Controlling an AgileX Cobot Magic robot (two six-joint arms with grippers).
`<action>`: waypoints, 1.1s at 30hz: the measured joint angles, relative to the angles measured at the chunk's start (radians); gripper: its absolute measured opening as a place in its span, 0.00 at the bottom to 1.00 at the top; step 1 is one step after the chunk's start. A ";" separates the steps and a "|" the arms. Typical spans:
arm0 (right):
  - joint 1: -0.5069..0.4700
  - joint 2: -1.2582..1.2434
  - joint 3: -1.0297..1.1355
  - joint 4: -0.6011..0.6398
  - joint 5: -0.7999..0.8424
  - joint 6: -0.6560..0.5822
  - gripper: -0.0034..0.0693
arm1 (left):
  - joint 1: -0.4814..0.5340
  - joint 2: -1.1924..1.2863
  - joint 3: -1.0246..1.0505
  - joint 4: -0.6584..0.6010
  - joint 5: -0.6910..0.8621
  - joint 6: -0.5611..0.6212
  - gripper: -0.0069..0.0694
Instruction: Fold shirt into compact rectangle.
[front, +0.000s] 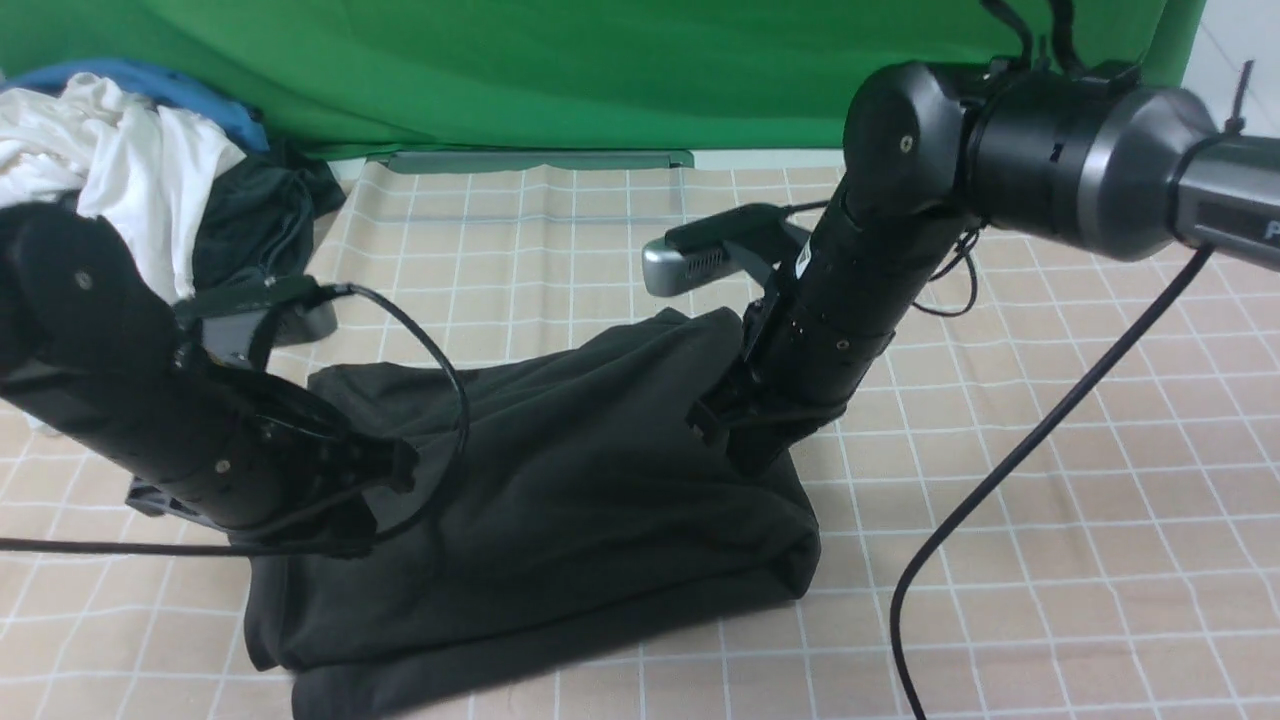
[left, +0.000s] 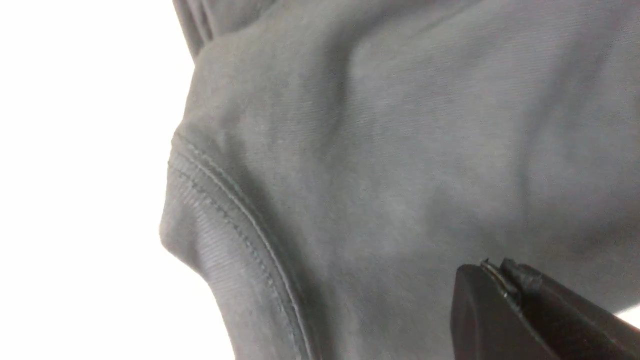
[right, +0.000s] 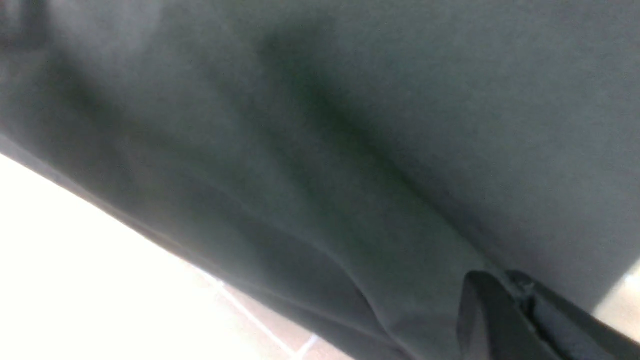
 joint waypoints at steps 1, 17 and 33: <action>0.001 0.014 0.000 0.002 0.005 -0.001 0.10 | 0.000 0.013 0.024 -0.016 -0.025 0.010 0.12; 0.001 0.074 0.033 -0.184 0.189 0.087 0.10 | 0.013 0.092 0.126 -0.036 -0.097 0.008 0.12; 0.041 -0.052 0.034 -0.025 0.092 -0.030 0.10 | 0.060 -0.042 0.069 -0.024 -0.074 0.010 0.12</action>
